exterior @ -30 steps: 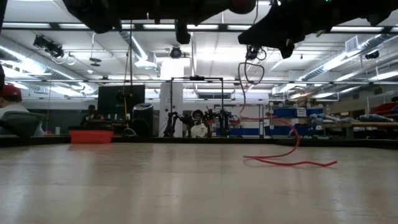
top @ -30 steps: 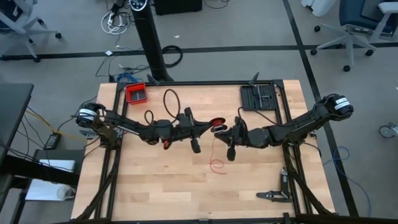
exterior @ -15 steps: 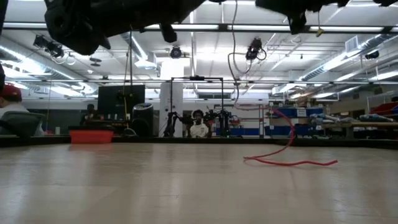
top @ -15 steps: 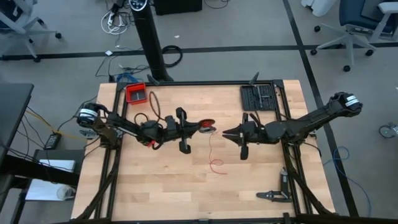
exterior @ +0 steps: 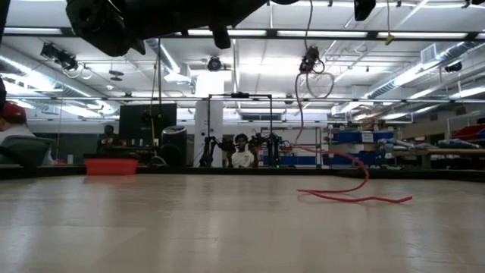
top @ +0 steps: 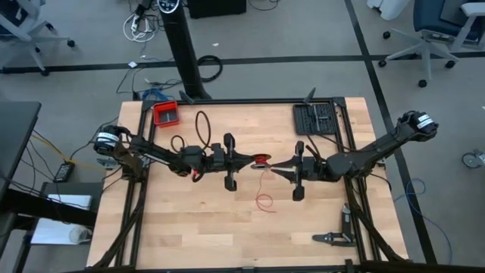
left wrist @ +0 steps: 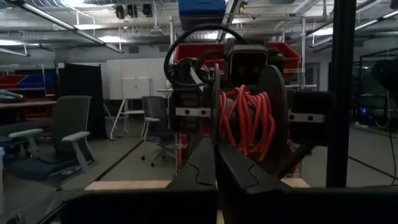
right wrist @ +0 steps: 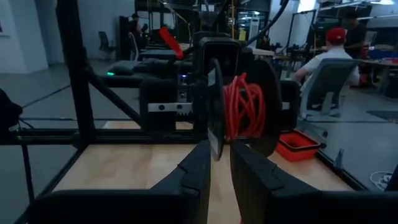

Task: Coil cords
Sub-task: Coil the red wire onto the spool

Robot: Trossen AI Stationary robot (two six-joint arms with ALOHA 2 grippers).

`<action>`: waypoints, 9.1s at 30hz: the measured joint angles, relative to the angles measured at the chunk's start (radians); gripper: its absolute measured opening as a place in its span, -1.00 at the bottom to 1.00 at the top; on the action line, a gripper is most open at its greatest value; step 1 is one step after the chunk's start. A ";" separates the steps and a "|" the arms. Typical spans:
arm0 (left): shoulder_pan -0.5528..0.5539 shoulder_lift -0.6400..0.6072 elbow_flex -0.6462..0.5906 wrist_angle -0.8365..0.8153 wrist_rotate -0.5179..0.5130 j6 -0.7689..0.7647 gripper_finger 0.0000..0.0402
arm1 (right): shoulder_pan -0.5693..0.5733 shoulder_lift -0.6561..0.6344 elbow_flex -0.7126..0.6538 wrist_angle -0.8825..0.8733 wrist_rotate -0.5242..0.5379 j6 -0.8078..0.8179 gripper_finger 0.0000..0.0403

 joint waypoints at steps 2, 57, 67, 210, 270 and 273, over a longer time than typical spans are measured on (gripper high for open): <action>0.000 0.000 0.000 -0.010 0.000 0.000 -1.00 | 0.000 0.000 0.000 0.009 0.000 -0.011 -0.70; -0.003 0.056 0.040 -0.082 0.043 -0.070 -0.47 | 0.044 0.091 0.000 0.308 0.172 -0.185 -1.00; -0.003 0.056 0.040 -0.091 0.060 -0.121 -0.47 | 0.065 0.091 0.000 0.370 0.141 -0.260 -1.00; -0.014 -0.098 0.281 -1.034 -0.215 0.030 -1.00 | 0.081 0.066 0.000 0.209 0.284 -0.209 -1.00; -0.171 -0.031 0.280 -0.710 -0.360 0.377 -0.68 | -0.244 0.212 0.000 0.193 -0.841 0.334 -1.00; -0.171 -0.031 0.280 -0.711 -0.360 0.373 -0.68 | -0.243 0.212 0.000 0.223 -0.843 0.319 -1.00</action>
